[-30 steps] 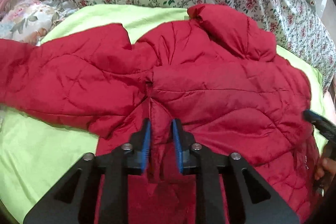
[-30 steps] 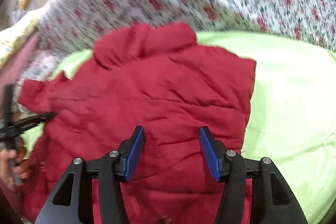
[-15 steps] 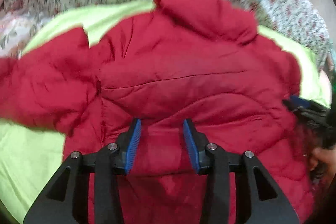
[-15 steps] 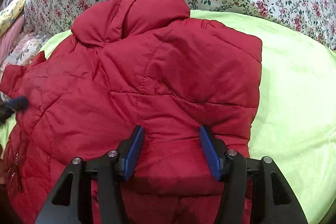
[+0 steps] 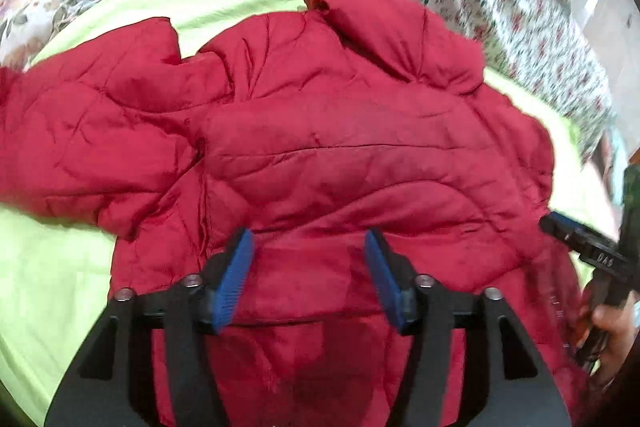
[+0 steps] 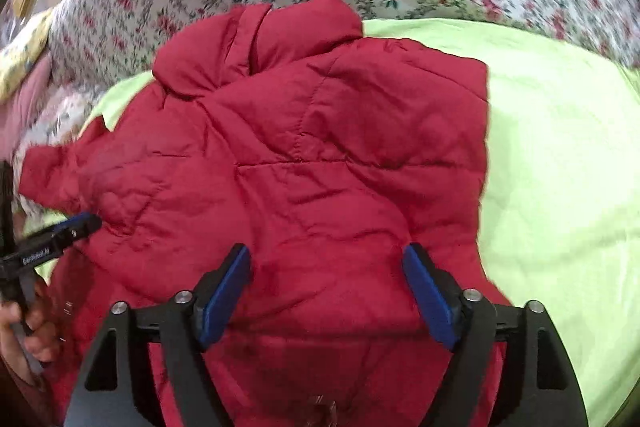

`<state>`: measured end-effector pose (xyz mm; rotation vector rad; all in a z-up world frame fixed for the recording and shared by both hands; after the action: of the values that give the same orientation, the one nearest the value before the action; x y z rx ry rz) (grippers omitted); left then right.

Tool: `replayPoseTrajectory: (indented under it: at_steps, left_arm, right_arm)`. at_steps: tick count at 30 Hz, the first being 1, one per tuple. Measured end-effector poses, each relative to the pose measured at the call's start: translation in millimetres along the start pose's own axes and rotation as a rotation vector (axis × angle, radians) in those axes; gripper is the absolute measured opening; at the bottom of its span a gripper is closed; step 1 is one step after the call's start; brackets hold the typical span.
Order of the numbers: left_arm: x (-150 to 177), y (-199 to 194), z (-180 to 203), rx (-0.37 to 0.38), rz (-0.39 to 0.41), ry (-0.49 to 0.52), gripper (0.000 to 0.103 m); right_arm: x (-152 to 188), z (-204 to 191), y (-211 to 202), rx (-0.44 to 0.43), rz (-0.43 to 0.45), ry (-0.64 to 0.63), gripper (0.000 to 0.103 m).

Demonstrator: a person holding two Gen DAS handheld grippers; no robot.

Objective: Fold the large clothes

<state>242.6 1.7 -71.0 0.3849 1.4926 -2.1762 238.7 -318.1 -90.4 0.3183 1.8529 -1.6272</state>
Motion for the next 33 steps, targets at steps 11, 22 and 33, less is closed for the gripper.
replayPoseTrajectory:
  at_steps: [11, 22, 33]
  left_arm:
    - [4, -22, -38, -0.025, 0.028, -0.092, 0.062]
    - [-1, -41, -79, -0.045, 0.087, -0.21, 0.083]
    - [-28, -66, -212, -0.203, 0.204, -0.484, 0.084]
  right_arm:
    - [20, -18, -25, -0.081, -0.027, 0.036, 0.088]
    - [30, -28, -37, -0.115, -0.015, 0.02, 0.088]
    - [41, -46, -49, -0.142, 0.002, 0.002, 0.088]
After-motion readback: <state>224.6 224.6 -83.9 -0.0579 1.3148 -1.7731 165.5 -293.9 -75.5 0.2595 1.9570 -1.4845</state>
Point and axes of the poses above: each gripper's, at about its wrist camera, not at the fingertips, and y roughly the way its jaws point, z to its right, x to its underside, the point moved 4 cm from there along y, roughly the way its jaws point, and after that the axes turned 14 degrees about -y, right-handed, at the moved point
